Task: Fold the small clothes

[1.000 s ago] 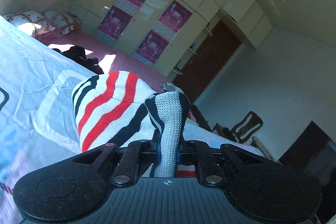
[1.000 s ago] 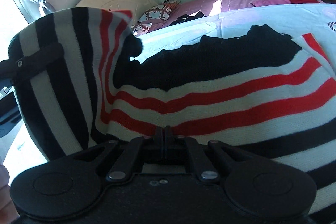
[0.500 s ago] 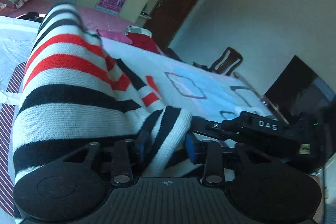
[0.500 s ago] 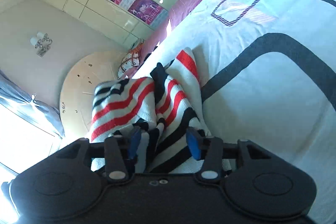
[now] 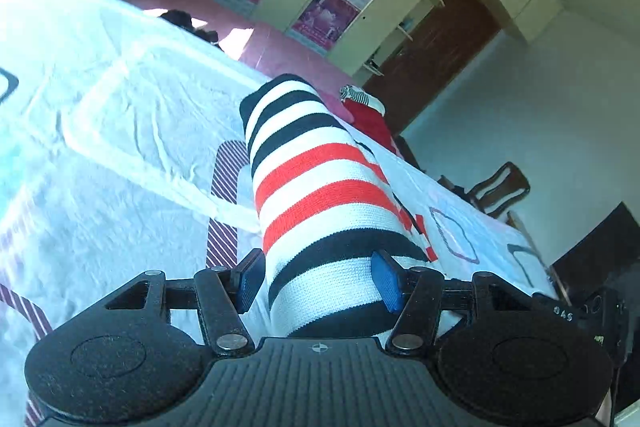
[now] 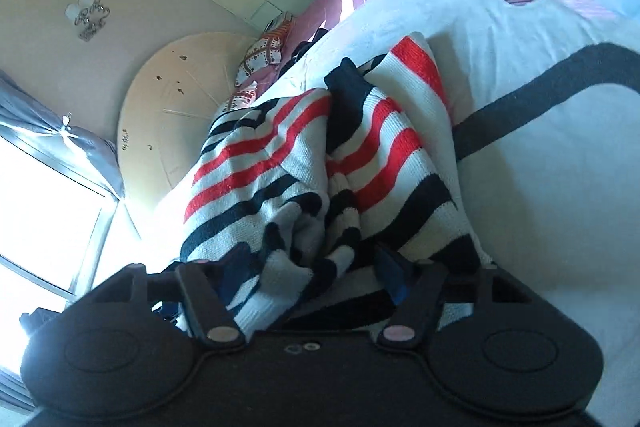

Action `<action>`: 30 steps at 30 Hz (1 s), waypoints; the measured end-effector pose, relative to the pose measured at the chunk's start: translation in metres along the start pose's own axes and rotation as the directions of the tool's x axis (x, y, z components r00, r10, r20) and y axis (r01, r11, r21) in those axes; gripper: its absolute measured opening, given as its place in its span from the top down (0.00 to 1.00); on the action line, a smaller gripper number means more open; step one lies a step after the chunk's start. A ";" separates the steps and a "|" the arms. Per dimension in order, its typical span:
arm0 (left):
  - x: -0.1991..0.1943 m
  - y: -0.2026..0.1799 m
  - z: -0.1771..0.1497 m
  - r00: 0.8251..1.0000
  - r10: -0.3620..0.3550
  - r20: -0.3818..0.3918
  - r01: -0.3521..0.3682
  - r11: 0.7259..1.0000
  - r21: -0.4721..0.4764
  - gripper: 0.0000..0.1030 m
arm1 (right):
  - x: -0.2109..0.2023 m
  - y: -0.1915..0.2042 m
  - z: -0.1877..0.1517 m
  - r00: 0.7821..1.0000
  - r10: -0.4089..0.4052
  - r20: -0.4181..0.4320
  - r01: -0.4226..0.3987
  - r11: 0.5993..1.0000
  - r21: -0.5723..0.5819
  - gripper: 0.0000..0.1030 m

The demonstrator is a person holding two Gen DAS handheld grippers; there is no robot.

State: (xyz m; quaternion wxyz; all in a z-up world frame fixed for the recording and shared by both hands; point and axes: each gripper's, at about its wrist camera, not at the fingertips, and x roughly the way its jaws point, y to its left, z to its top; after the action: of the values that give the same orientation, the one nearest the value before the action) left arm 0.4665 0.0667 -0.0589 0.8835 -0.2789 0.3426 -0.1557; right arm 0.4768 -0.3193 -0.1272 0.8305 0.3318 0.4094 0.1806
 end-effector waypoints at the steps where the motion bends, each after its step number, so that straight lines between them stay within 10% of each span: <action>1: 0.003 0.001 -0.002 1.000 0.009 -0.003 -0.009 1.000 -0.009 0.39 | 0.002 0.004 0.001 1.000 -0.003 -0.007 0.003 1.000 -0.020 0.82; 8: 0.011 -0.015 -0.017 0.999 0.035 0.025 -0.036 0.999 0.029 0.38 | -0.043 0.048 -0.017 0.991 -0.019 0.135 0.051 0.969 -0.241 0.83; 12: 0.030 -0.027 -0.021 0.995 0.083 -0.045 -0.080 0.994 0.080 0.36 | -0.027 0.017 -0.031 0.985 -0.158 0.061 0.167 0.972 -0.168 0.82; 14: 0.030 -0.026 -0.018 0.996 0.076 -0.052 -0.074 0.996 0.044 0.35 | -0.027 0.002 -0.029 0.994 -0.099 0.054 0.103 0.991 -0.087 0.77; 18: 0.017 -0.031 -0.008 0.998 0.061 -0.006 -0.061 0.996 0.070 0.35 | -0.044 -0.001 -0.009 0.992 0.012 0.127 -0.005 0.999 -0.054 0.29; 30: 0.044 -0.018 0.018 0.992 0.126 -0.028 -0.124 0.990 0.064 0.31 | 0.017 -0.002 0.031 0.993 0.082 -0.082 -0.089 0.992 -0.088 0.44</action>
State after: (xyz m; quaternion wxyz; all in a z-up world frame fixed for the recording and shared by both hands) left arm 0.5088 0.0393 -0.0599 0.8943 -0.2265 0.3684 -0.1149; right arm 0.5120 -0.3233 -0.1245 0.8197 0.3032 0.4181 0.2476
